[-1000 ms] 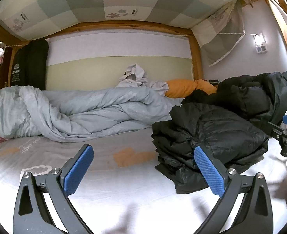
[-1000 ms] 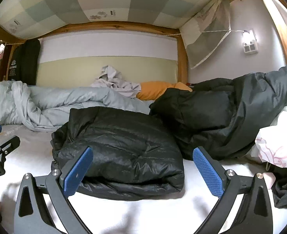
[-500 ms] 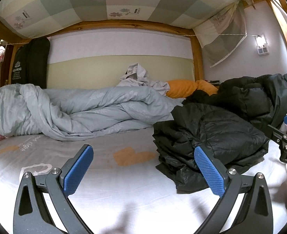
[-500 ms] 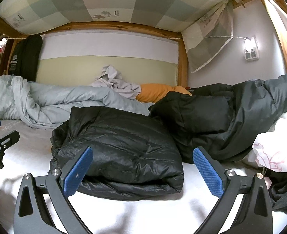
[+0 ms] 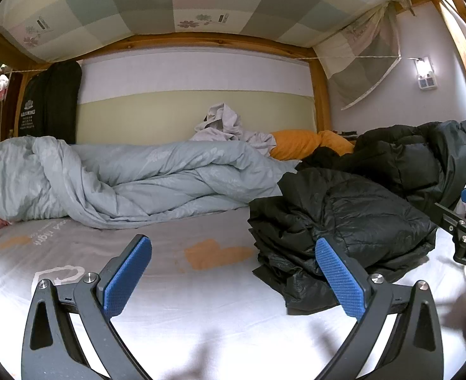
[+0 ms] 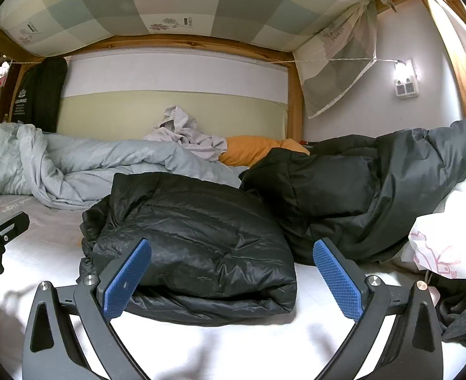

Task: Fold large clothes

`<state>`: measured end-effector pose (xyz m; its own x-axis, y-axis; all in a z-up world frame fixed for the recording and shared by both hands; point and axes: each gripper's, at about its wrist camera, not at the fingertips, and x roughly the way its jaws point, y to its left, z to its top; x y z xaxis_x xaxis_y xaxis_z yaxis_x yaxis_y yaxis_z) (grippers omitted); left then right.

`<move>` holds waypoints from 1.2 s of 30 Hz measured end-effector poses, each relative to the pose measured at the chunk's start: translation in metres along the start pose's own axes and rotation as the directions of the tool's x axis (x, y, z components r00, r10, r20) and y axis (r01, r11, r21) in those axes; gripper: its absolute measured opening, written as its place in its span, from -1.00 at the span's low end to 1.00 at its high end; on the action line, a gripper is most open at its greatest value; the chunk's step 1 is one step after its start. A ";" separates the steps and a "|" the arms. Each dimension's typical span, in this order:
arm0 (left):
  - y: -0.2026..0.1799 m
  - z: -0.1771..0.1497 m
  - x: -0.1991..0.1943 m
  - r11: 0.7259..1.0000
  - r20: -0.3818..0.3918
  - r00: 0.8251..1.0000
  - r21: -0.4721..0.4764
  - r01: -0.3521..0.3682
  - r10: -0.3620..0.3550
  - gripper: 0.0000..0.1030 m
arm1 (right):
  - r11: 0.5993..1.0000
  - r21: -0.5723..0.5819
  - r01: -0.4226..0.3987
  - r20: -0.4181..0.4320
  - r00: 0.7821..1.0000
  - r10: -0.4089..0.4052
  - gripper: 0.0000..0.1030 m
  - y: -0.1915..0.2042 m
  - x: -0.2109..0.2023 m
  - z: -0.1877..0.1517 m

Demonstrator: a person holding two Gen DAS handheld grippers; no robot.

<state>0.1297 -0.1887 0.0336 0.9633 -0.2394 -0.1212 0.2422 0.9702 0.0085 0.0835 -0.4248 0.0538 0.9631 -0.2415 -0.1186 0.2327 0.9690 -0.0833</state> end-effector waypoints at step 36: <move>0.004 0.001 -0.002 1.000 0.002 1.000 0.005 -0.005 0.005 1.00 | 1.000 0.001 -0.002 -0.001 1.000 0.002 1.00 -0.002 0.001 0.000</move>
<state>0.1290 -0.1842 0.0353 0.9648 -0.2345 -0.1194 0.2378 0.9712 0.0139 0.0843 -0.4268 0.0539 0.9636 -0.2391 -0.1197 0.2304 0.9696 -0.0820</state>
